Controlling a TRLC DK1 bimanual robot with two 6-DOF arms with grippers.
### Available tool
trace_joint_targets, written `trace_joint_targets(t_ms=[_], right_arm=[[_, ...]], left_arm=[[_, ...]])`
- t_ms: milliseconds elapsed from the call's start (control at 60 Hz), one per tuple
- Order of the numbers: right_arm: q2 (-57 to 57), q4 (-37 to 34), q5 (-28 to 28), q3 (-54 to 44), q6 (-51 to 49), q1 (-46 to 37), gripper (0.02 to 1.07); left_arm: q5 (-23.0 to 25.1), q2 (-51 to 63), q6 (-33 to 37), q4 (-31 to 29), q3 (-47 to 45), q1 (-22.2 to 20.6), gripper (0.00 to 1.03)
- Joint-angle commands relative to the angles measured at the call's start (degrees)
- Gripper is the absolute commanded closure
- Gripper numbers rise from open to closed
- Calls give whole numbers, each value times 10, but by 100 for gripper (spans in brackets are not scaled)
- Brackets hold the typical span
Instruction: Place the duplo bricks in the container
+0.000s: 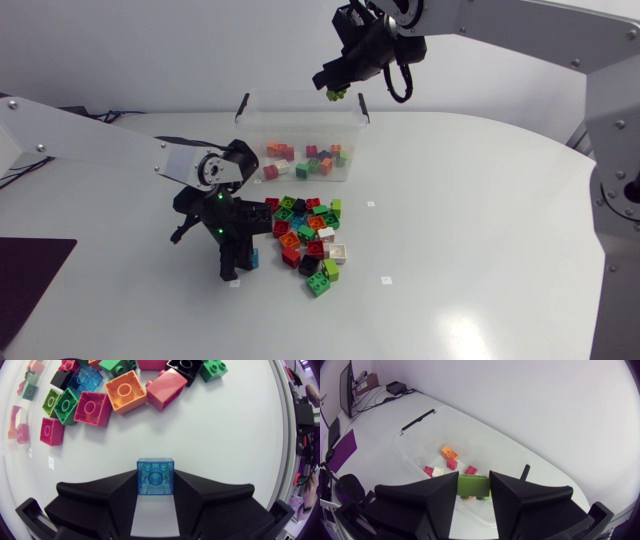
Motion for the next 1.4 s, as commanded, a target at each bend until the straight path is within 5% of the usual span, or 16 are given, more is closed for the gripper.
trace_joint_targets(t_ms=[0, 83, 200, 317, 650, 1383], right_arm=[[27, -3, -2, 21, -1, -5, 72], [42, -3, -2, 35, 1, -7, 50], [63, -10, -2, 60, 2, -9, 41], [93, -34, -1, 103, 3, -11, 13], [25, -25, -1, 33, 2, -12, 9], [-238, 98, 1, -379, -14, 12, 9]], left_arm=[[13, -29, 5, -23, 14, 5, 73], [19, -59, 1, -38, 17, 5, 73], [23, -93, -3, -51, 22, 9, 73], [28, -131, -17, -59, 38, 16, 73], [104, -160, -97, -50, 152, 74, 73], [122, 10, -321, 126, 368, 100, 72]])
